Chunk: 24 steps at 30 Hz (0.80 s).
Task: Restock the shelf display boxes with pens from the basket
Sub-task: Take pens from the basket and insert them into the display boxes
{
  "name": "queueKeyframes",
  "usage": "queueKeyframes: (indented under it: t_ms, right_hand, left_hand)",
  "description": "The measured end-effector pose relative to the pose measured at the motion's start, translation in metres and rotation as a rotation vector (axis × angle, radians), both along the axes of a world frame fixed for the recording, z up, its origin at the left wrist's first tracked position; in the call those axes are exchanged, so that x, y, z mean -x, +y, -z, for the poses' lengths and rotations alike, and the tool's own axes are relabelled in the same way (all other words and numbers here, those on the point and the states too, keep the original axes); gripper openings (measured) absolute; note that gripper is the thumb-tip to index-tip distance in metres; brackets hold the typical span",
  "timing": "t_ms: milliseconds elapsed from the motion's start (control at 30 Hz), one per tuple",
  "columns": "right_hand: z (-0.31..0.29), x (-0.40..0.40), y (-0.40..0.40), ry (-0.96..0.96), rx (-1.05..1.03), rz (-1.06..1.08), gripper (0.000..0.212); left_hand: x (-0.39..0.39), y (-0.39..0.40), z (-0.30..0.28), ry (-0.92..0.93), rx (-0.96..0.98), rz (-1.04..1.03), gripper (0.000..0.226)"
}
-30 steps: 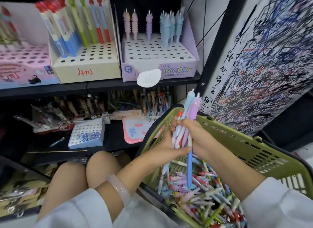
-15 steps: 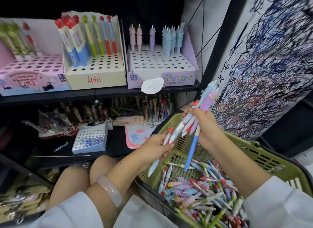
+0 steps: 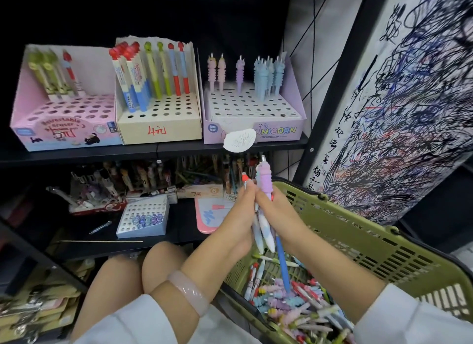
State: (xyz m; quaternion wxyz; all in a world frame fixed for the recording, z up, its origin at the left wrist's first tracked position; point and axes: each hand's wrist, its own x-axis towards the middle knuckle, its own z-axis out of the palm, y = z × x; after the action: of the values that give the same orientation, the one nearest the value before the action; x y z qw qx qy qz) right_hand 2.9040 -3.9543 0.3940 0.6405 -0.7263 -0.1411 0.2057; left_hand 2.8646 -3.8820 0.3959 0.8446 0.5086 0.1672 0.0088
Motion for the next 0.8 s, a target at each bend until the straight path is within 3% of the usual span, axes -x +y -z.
queueKeyframes:
  t_ms: [167, 367, 467, 800]
  right_hand:
    - [-0.002, -0.004, 0.003, -0.172, 0.098, 0.043, 0.021]
    - [0.002, 0.0, 0.002, -0.326, 0.091, 0.015, 0.014]
    - [0.004, 0.006, 0.001, -0.44, 0.04, 0.09, 0.022]
    - [0.001, 0.005, -0.009, -0.474, 0.148, 0.033, 0.027]
  left_hand:
    - [-0.001, 0.006, -0.006, -0.006, 0.09, 0.02, 0.026]
    - [-0.003, 0.009, -0.005, 0.023, 0.131, 0.008, 0.032]
    - [-0.005, 0.007, -0.005, 0.018, 0.139, -0.036, 0.026]
    - [-0.002, 0.009, -0.01, 0.08, 0.279, -0.128, 0.021]
